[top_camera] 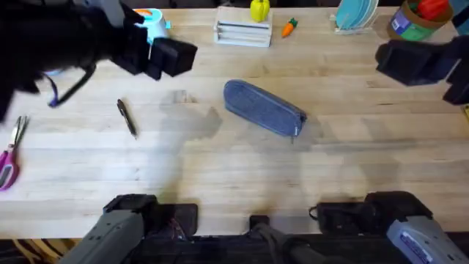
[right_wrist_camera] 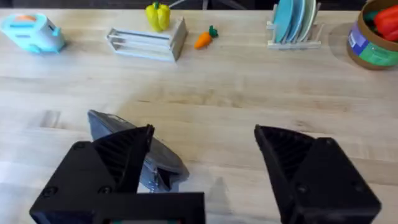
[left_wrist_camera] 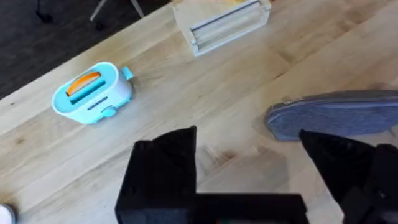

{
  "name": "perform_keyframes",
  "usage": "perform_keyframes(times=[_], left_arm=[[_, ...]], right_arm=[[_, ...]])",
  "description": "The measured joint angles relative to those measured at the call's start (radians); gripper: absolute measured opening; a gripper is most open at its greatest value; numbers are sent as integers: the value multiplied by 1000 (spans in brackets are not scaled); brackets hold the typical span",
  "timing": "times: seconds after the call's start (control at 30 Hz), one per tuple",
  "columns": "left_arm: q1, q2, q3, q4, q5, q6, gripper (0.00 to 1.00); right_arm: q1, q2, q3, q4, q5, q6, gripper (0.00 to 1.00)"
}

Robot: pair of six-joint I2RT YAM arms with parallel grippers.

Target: Unzip the bag, pick up the pens from the table one at a time and place them inside, then zip the bag closed.

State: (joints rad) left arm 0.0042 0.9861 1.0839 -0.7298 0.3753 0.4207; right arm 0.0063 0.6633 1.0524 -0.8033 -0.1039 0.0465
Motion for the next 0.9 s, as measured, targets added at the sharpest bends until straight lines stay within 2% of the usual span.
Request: perform_keyframes(times=[0.17, 0.23, 0.3, 0.4, 0.53, 0.6, 0.7, 0.73, 0.77, 0.9], left_arm=[[0, 167, 209, -200, 14, 24, 991], [0, 217, 270, -282, 18, 63, 991], [-3, 256, 312, -366, 26, 140, 991], [-24, 295, 324, -432, 51, 299, 993], [-66, 344, 324, -369, 76, 487, 993], [-79, 367, 324, -327, 82, 551, 993], [-80, 394, 324, -315, 106, 604, 994], [-80, 403, 324, -313, 124, 619, 994], [-80, 434, 325, -294, 196, 690, 994], [-80, 507, 327, -314, 283, 846, 993]], right_arm=[[0, 6, 33, -15, -41, 19, 995], [0, 6, 33, -43, -61, 24, 995], [0, 6, 33, -80, -76, 28, 995], [0, 13, 33, -103, -85, 28, 995], [0, 38, 33, -100, -89, -6, 995], [0, 48, 33, -95, -92, -21, 995], [0, 55, 33, -95, -95, -33, 995], [0, 54, 33, -95, -96, -33, 995], [0, 54, 33, -95, -96, -40, 996], [0, 54, 33, -96, -96, -47, 996]])
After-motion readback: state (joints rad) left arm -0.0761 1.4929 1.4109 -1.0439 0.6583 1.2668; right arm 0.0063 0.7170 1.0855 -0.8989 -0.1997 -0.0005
